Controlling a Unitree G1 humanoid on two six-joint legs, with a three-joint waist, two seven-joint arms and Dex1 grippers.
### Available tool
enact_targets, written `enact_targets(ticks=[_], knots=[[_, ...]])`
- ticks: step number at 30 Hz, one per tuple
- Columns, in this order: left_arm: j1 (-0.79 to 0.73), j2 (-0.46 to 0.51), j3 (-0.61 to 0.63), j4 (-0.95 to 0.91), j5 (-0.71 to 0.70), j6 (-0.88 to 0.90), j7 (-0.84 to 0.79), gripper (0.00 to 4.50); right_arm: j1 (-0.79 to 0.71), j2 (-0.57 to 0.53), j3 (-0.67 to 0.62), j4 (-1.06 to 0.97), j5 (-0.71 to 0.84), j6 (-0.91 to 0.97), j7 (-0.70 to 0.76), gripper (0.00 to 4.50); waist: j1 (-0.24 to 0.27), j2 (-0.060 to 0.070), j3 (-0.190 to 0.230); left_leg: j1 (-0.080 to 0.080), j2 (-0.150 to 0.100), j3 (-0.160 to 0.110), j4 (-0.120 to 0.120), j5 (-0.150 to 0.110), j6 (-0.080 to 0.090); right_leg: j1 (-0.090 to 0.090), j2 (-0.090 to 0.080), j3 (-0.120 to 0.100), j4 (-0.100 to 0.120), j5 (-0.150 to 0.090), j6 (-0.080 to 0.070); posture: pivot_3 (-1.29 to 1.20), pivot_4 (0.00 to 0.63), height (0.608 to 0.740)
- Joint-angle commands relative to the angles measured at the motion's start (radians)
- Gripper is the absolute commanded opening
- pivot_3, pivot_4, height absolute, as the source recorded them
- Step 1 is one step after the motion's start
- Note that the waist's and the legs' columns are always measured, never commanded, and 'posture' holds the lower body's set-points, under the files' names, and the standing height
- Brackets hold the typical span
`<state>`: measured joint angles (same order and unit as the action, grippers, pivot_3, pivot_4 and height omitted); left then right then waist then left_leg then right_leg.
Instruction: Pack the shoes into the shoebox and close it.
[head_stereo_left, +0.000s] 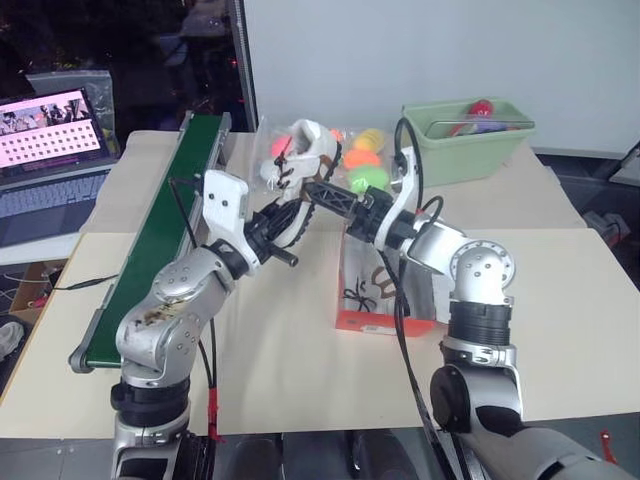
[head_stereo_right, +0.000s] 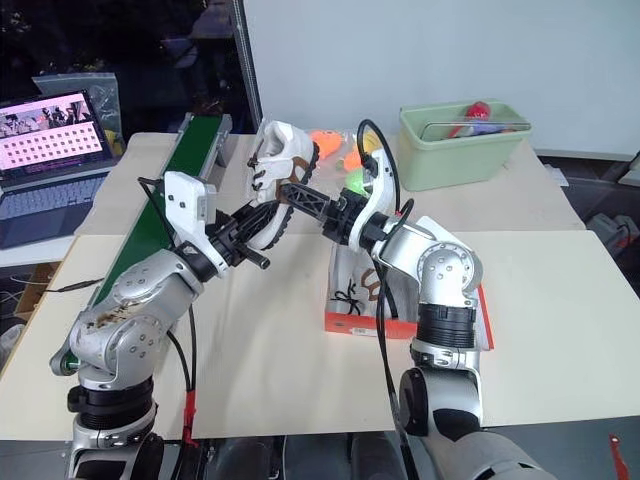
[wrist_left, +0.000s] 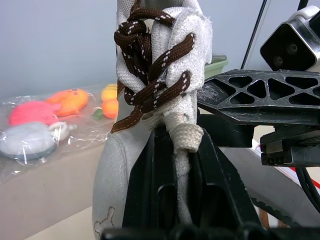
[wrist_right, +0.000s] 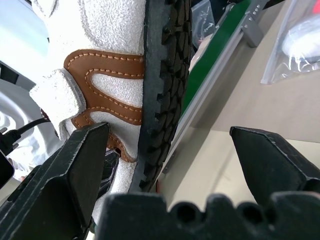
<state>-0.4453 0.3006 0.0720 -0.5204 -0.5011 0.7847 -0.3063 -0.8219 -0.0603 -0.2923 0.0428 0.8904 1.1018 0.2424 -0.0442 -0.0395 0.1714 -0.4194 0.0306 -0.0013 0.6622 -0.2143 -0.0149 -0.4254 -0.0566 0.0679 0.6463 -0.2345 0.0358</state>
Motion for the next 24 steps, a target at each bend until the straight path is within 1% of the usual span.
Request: enact_targets(ticks=[1, 2, 4, 8, 10, 11, 14, 16, 17, 24], knots=[[-0.013, -0.008, -0.045, -0.042, -0.043, -0.003, -0.042, 0.11, -0.048, 0.021, -0.017, -0.047, 0.053, -0.028, -0.007, 4.50, 0.001, 0.000, 0.000, 0.000, 0.000, 0.000, 0.000, 0.000, 0.000, 0.000, 0.000, 0.000, 0.000, 0.000, 0.000, 0.00, 0.150, 0.729], [-0.013, -0.009, -0.044, -0.043, -0.044, -0.002, -0.041, 0.11, -0.047, 0.025, -0.018, -0.051, 0.058, -0.025, -0.012, 4.50, 0.001, 0.000, 0.000, 0.000, 0.000, 0.000, 0.000, 0.000, 0.000, 0.000, 0.000, 0.000, 0.000, 0.000, 0.000, 0.00, 0.150, 0.729], [-0.014, -0.008, -0.044, -0.043, -0.044, -0.002, -0.040, 0.01, -0.047, 0.030, -0.020, -0.055, 0.065, -0.025, -0.018, 3.99, 0.001, 0.000, 0.000, 0.000, 0.000, 0.000, 0.000, 0.000, 0.000, 0.000, 0.000, 0.000, 0.000, 0.000, 0.000, 0.00, 0.150, 0.729], [-0.011, -0.007, -0.045, -0.046, -0.047, 0.000, -0.040, 0.01, -0.042, 0.043, -0.018, -0.074, 0.095, -0.022, -0.035, 2.74, -0.002, 0.000, 0.000, 0.000, 0.000, 0.000, 0.000, 0.000, 0.000, 0.000, 0.000, 0.000, 0.000, 0.000, 0.000, 0.00, 0.150, 0.729], [-0.009, -0.007, -0.047, -0.044, -0.047, -0.001, -0.042, 0.01, -0.040, 0.048, -0.016, -0.081, 0.110, -0.020, -0.045, 1.96, -0.001, 0.000, 0.000, 0.000, 0.000, 0.000, 0.000, 0.000, 0.000, 0.000, 0.000, 0.000, 0.000, 0.000, 0.000, 0.00, 0.150, 0.729], [-0.009, -0.007, -0.047, -0.044, -0.047, -0.001, -0.042, 0.01, -0.039, 0.051, -0.014, -0.085, 0.117, -0.019, -0.050, 1.72, 0.000, 0.000, 0.000, 0.000, 0.000, 0.000, 0.000, 0.000, 0.000, 0.000, 0.000, 0.000, -0.001, 0.000, 0.000, 0.00, 0.150, 0.729], [-0.009, -0.005, -0.047, -0.044, -0.049, 0.000, -0.042, 0.01, -0.036, 0.070, -0.015, -0.094, 0.145, -0.019, -0.069, 0.71, 0.000, 0.000, 0.000, 0.000, 0.000, 0.000, 0.000, 0.000, 0.000, 0.000, 0.000, 0.000, -0.001, 0.000, 0.000, 0.00, 0.150, 0.729], [-0.011, -0.006, -0.046, -0.044, -0.051, 0.000, -0.039, 0.01, -0.031, 0.075, -0.011, -0.102, 0.155, -0.019, -0.079, 0.26, 0.000, 0.000, 0.000, 0.000, 0.000, 0.000, 0.000, 0.000, 0.000, 0.000, 0.000, 0.000, -0.001, 0.000, 0.000, 0.00, 0.150, 0.729], [-0.012, -0.006, -0.047, -0.044, -0.052, 0.001, -0.038, 0.01, -0.029, 0.077, -0.010, -0.104, 0.160, -0.019, -0.084, 0.19, 0.000, 0.000, 0.000, 0.000, 0.000, 0.000, 0.000, 0.000, 0.000, 0.000, 0.000, 0.000, -0.001, 0.000, 0.000, 0.00, 0.150, 0.729], [-0.013, 0.003, -0.058, -0.045, -0.043, 0.011, -0.035, 0.01, -0.021, 0.085, 0.008, -0.122, 0.175, -0.013, -0.107, 0.18, -0.001, 0.000, 0.000, 0.000, 0.000, 0.000, 0.000, 0.000, 0.000, 0.000, 0.000, 0.000, -0.002, 0.000, 0.000, 0.00, 0.150, 0.729]])
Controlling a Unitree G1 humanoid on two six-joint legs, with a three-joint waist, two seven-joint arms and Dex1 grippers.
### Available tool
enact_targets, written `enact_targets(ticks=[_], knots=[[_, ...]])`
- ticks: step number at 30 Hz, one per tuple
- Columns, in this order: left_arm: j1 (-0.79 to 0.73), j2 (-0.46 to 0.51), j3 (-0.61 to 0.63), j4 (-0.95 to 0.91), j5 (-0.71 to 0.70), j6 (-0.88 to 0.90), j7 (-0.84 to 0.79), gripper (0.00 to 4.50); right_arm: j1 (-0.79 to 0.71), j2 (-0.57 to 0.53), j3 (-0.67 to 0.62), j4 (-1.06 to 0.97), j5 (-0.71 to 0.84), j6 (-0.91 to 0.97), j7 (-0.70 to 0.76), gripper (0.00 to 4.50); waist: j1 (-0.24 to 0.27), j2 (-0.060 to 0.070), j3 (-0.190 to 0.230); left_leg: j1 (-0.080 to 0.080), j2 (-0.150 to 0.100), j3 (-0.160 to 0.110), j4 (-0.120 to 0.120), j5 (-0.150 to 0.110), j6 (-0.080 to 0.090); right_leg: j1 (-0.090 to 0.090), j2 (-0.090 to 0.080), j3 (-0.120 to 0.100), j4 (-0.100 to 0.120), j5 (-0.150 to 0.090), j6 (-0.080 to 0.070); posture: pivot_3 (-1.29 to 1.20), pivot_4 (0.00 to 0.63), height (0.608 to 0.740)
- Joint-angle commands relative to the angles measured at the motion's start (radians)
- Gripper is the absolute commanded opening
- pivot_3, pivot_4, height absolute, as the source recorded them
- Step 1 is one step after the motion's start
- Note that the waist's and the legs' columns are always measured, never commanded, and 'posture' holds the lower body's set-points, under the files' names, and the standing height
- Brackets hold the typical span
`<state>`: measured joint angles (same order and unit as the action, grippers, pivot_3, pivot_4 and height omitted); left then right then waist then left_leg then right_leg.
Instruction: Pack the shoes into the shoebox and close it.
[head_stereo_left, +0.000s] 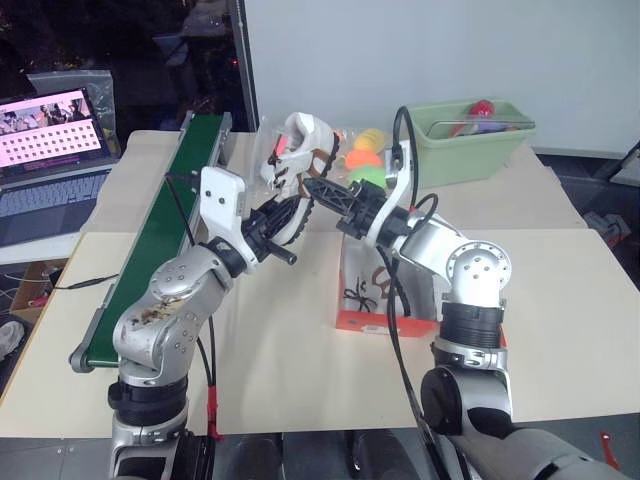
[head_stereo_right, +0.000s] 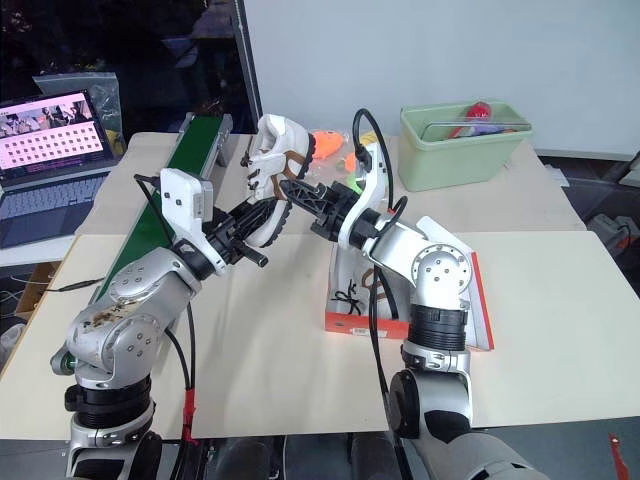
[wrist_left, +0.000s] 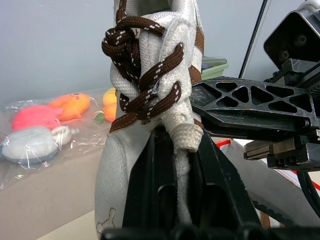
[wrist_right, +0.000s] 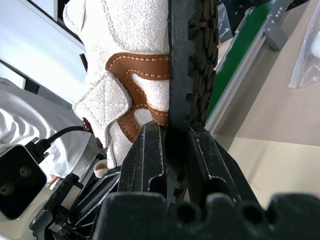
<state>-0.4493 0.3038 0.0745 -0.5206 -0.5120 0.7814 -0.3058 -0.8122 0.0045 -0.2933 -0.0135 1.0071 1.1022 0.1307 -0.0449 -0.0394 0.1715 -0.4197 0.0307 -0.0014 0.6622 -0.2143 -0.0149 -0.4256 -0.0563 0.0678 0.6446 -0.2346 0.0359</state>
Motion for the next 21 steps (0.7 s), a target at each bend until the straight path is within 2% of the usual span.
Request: enact_targets(ticks=[1, 5, 6, 7, 10, 11, 16, 21], knots=[[-0.007, 0.008, -0.069, -0.043, -0.021, 0.015, -0.037, 0.01, -0.031, 0.022, 0.010, -0.067, 0.058, -0.015, 0.002, 0.18, 0.000, 0.000, 0.000, 0.000, 0.000, 0.000, 0.000, 0.000, 0.000, 0.000, 0.000, 0.000, 0.000, 0.000, 0.000, 0.00, 0.150, 0.729], [0.005, 0.030, -0.083, -0.035, 0.004, -0.009, -0.045, 0.01, -0.036, 0.033, 0.015, -0.070, 0.050, -0.030, -0.014, 0.18, 0.000, 0.000, 0.000, 0.000, 0.000, 0.000, 0.000, 0.000, 0.000, 0.000, 0.000, 0.000, 0.000, 0.000, 0.000, 0.00, 0.150, 0.729], [0.007, 0.035, -0.086, -0.035, 0.007, -0.017, -0.049, 0.91, -0.037, 0.038, 0.014, -0.071, 0.050, -0.034, -0.020, 0.18, 0.000, 0.000, 0.000, 0.000, 0.000, 0.000, 0.000, 0.000, 0.000, 0.000, 0.000, 0.000, 0.000, 0.000, 0.000, 0.00, 0.150, 0.729], [0.009, 0.040, -0.089, -0.035, 0.008, -0.023, -0.053, 1.17, -0.038, 0.041, 0.013, -0.073, 0.050, -0.037, -0.024, 0.18, 0.000, 0.000, 0.000, 0.000, 0.000, 0.000, 0.000, 0.000, 0.000, 0.000, 0.000, 0.000, 0.000, 0.000, 0.000, 0.00, 0.150, 0.729], [0.007, 0.055, -0.096, -0.031, 0.023, -0.019, -0.047, 2.42, -0.038, 0.054, 0.000, -0.080, 0.053, -0.053, -0.053, 0.18, 0.000, 0.000, 0.000, 0.000, 0.000, 0.000, 0.000, 0.000, 0.000, 0.000, 0.000, 0.000, -0.001, 0.000, 0.000, 0.00, 0.150, 0.729], [0.008, 0.051, -0.085, -0.030, 0.015, -0.016, -0.043, 2.68, -0.038, 0.047, -0.011, -0.083, 0.050, -0.060, -0.064, 0.18, 0.000, 0.000, 0.000, 0.000, 0.000, 0.000, 0.000, 0.000, 0.000, 0.000, 0.000, 0.000, -0.001, 0.000, 0.000, 0.00, 0.150, 0.729], [0.009, 0.046, -0.063, -0.032, 0.002, -0.011, -0.044, 2.68, -0.053, -0.012, -0.067, -0.053, 0.052, -0.068, -0.099, 0.18, 0.001, 0.000, 0.000, 0.000, 0.000, 0.000, 0.000, 0.000, 0.000, 0.000, 0.000, 0.000, -0.001, 0.000, 0.000, 0.00, 0.150, 0.729], [0.028, 0.048, -0.070, -0.041, 0.000, -0.010, -0.044, 2.68, -0.121, -0.197, -0.124, 0.042, 0.031, -0.042, -0.085, 0.18, 0.009, 0.001, 0.000, -0.001, -0.001, 0.000, 0.000, 0.000, 0.000, 0.000, -0.001, 0.000, -0.002, 0.000, 0.000, 0.00, 0.150, 0.729]])
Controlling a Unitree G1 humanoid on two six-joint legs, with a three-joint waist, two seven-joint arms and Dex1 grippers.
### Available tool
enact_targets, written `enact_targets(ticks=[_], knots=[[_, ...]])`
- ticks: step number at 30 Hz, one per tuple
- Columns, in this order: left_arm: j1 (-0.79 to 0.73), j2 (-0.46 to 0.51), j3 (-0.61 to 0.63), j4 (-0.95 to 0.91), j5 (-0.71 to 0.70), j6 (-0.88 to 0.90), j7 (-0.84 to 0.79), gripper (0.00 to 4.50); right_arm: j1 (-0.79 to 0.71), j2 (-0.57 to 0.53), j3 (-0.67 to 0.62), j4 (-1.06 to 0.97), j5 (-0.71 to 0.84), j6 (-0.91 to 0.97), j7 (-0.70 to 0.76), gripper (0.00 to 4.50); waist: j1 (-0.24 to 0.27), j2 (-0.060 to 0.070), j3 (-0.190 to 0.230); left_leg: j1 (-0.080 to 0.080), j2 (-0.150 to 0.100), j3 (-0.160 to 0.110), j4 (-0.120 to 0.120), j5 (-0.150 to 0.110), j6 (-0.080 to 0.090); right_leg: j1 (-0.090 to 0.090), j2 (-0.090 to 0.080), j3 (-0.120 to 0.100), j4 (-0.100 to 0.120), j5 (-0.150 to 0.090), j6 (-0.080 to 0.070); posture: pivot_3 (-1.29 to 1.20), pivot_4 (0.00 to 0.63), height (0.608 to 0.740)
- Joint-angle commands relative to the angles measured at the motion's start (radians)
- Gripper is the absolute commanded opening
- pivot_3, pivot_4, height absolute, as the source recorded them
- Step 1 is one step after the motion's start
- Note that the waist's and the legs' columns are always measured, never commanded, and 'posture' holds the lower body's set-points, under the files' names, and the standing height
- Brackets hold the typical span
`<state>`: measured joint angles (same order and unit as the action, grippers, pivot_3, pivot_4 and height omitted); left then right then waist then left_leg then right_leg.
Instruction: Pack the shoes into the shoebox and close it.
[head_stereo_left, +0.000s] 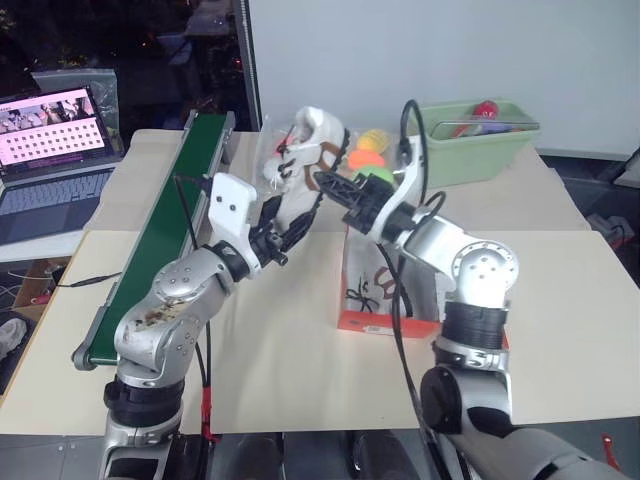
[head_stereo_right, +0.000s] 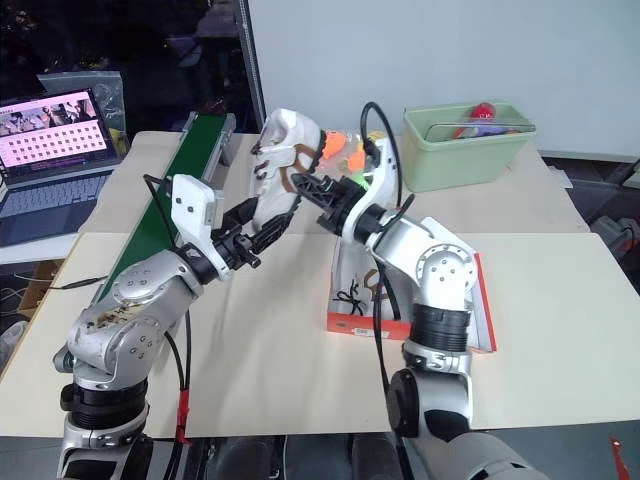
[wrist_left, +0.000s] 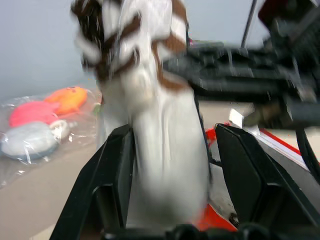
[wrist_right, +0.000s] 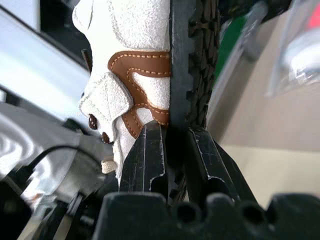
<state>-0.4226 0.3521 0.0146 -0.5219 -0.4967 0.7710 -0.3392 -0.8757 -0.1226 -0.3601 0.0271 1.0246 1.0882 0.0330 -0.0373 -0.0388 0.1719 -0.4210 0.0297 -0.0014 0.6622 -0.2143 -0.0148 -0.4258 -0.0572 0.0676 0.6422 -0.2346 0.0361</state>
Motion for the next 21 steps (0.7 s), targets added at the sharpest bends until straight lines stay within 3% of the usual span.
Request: enact_targets(ticks=[1, 4, 10, 21], knots=[[0.007, 0.002, -0.013, -0.044, -0.018, 0.002, -0.016, 2.68, -0.069, -0.143, -0.038, 0.032, -0.015, 0.005, 0.037, 0.18, 0.000, 0.000, 0.000, 0.000, 0.000, 0.000, 0.000, 0.000, 0.000, 0.000, 0.000, 0.000, -0.001, 0.000, 0.000, 0.00, 0.150, 0.729], [0.018, 0.011, -0.012, -0.050, -0.029, 0.005, -0.031, 2.68, -0.094, -0.284, 0.013, 0.104, -0.075, 0.092, 0.070, 0.18, -0.004, 0.000, 0.000, -0.001, 0.001, 0.000, 0.000, 0.000, 0.000, 0.000, 0.001, 0.000, -0.001, 0.000, 0.000, 0.00, 0.150, 0.729], [0.026, 0.032, -0.007, -0.041, -0.031, -0.003, -0.051, 2.68, -0.114, -0.413, 0.122, 0.205, -0.128, 0.299, 0.140, 0.18, -0.017, 0.001, 0.000, 0.001, 0.002, 0.001, -0.001, 0.000, 0.000, 0.000, 0.002, 0.002, 0.000, 0.000, 0.000, 0.00, 0.150, 0.729], [0.033, 0.028, -0.004, -0.053, -0.029, 0.003, -0.037, 2.68, -0.027, -0.415, 0.292, 0.233, -0.255, 0.381, 0.279, 0.18, 0.000, 0.001, 0.000, 0.000, 0.001, 0.001, 0.000, 0.000, 0.000, 0.001, 0.002, 0.001, -0.002, 0.000, 0.000, 0.00, 0.150, 0.729]])
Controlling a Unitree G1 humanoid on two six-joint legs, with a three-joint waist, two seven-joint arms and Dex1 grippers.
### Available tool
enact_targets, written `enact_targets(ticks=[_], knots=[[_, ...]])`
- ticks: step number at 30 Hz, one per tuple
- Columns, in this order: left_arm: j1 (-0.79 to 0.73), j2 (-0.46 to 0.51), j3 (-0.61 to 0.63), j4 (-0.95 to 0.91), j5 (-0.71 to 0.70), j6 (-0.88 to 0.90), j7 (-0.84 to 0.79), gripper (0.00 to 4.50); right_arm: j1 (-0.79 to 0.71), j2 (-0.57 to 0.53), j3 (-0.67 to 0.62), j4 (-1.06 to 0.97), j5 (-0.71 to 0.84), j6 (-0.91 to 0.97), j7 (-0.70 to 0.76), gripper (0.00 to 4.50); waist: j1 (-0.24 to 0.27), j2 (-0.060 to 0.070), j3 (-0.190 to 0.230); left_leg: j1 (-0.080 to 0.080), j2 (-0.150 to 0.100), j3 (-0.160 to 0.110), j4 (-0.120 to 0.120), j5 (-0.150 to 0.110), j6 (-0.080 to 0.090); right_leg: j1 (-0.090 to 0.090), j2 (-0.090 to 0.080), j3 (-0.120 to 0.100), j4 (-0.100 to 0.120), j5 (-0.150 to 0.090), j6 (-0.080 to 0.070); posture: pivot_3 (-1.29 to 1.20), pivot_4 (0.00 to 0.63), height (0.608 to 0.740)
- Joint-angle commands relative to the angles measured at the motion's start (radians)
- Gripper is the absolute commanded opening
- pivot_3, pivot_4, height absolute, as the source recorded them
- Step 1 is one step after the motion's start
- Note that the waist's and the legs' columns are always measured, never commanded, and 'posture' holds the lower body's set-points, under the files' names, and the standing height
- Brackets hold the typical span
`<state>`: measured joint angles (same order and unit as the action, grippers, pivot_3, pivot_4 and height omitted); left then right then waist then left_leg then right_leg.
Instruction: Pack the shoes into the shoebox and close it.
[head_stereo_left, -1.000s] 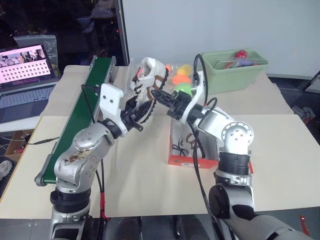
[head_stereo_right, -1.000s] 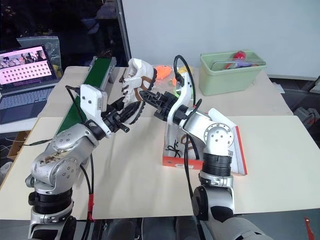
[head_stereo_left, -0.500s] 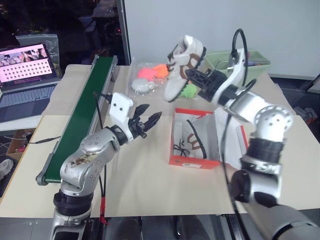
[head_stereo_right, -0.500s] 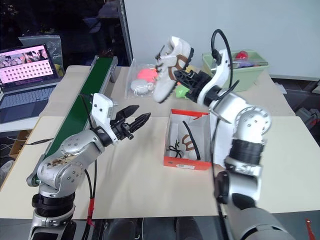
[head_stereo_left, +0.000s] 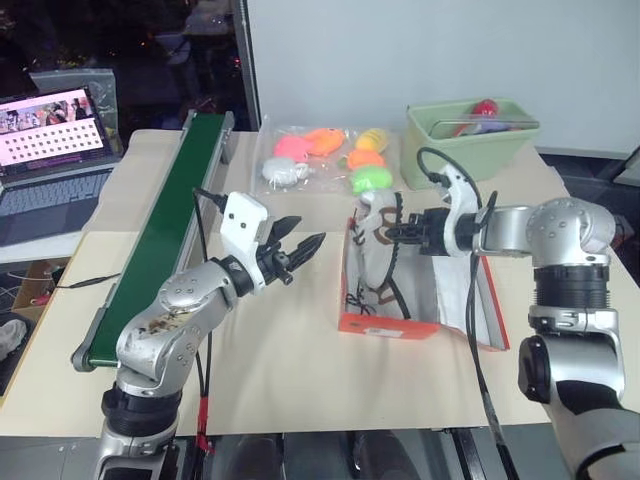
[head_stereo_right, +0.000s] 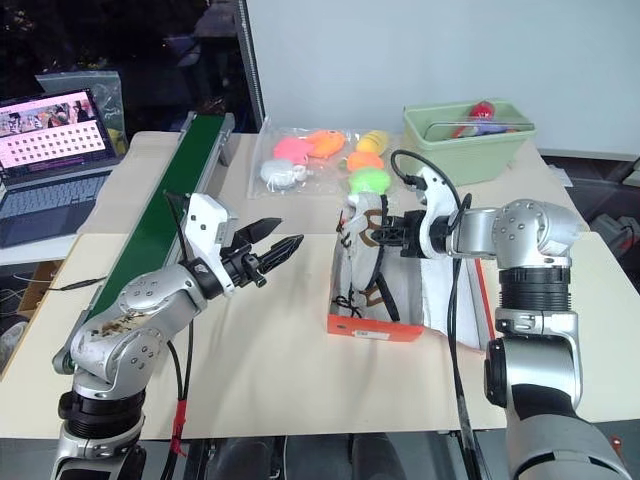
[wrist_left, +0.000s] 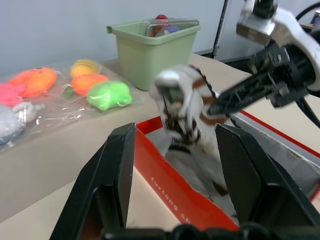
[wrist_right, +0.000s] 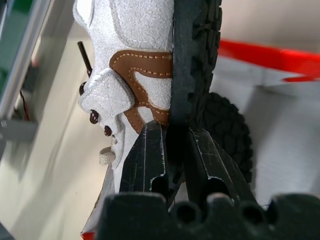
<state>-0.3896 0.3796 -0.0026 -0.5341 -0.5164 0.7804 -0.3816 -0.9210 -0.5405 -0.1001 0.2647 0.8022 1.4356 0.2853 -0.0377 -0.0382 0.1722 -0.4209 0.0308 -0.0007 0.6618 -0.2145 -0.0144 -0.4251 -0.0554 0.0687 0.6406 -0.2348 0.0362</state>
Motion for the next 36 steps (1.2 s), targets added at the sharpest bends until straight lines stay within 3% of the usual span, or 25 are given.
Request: enact_targets(ticks=[1, 10, 13, 18, 23, 31, 36], knots=[[0.002, 0.003, 0.015, -0.043, -0.009, -0.006, 0.006, 2.68, 0.014, 0.006, 0.034, -0.001, -0.039, 0.035, 0.034, 0.18, 0.000, 0.000, 0.000, 0.001, 0.000, 0.000, 0.000, 0.000, 0.000, 0.001, 0.000, 0.000, 0.000, 0.000, 0.000, 0.00, 0.150, 0.729], [0.004, 0.005, 0.023, -0.041, -0.009, -0.006, 0.012, 2.68, -0.084, 0.001, 0.019, 0.071, -0.101, 0.021, 0.104, 0.18, 0.000, 0.000, 0.000, 0.001, 0.000, 0.000, 0.000, 0.000, 0.000, 0.000, 0.000, 0.000, 0.000, 0.000, 0.000, 0.00, 0.150, 0.729], [-0.001, 0.000, 0.019, -0.037, -0.007, -0.010, 0.015, 2.68, -0.061, -0.026, 0.072, 0.010, -0.126, -0.005, 0.148, 0.18, -0.001, 0.000, 0.000, 0.000, 0.000, 0.000, 0.000, 0.000, 0.000, 0.000, 0.000, 0.000, 0.000, 0.000, 0.000, 0.00, 0.150, 0.729], [-0.008, -0.003, 0.013, -0.033, -0.008, -0.013, 0.011, 2.68, -0.008, -0.192, 0.288, -0.089, -0.356, -0.328, 0.260, 0.18, 0.006, 0.000, 0.000, 0.001, -0.001, 0.000, 0.000, 0.000, 0.000, 0.001, -0.001, 0.000, 0.000, 0.000, 0.001, 0.00, 0.150, 0.729], [-0.012, -0.004, 0.014, -0.032, -0.011, -0.011, 0.011, 2.68, -0.003, -0.255, 0.357, -0.072, -0.478, -0.487, 0.326, 0.18, 0.006, 0.000, 0.000, 0.001, -0.001, 0.000, 0.001, 0.000, 0.000, 0.001, -0.001, 0.000, 0.000, 0.000, 0.001, 0.00, 0.150, 0.729], [-0.014, -0.001, 0.015, -0.038, -0.015, -0.002, 0.013, 2.68, -0.081, -0.186, 0.280, -0.071, -0.488, -0.464, 0.339, 0.18, -0.002, 0.000, 0.000, 0.000, -0.001, 0.000, 0.001, 0.000, 0.000, 0.000, -0.001, 0.000, 0.001, 0.000, 0.001, 0.00, 0.150, 0.729], [-0.012, 0.000, 0.019, -0.049, -0.017, 0.006, 0.019, 2.68, -0.109, -0.094, 0.144, -0.033, -0.408, -0.231, 0.296, 0.18, -0.002, 0.000, 0.000, 0.000, -0.001, 0.000, 0.001, 0.000, 0.000, 0.000, -0.001, 0.000, 0.000, 0.000, 0.001, 0.00, 0.150, 0.729]])
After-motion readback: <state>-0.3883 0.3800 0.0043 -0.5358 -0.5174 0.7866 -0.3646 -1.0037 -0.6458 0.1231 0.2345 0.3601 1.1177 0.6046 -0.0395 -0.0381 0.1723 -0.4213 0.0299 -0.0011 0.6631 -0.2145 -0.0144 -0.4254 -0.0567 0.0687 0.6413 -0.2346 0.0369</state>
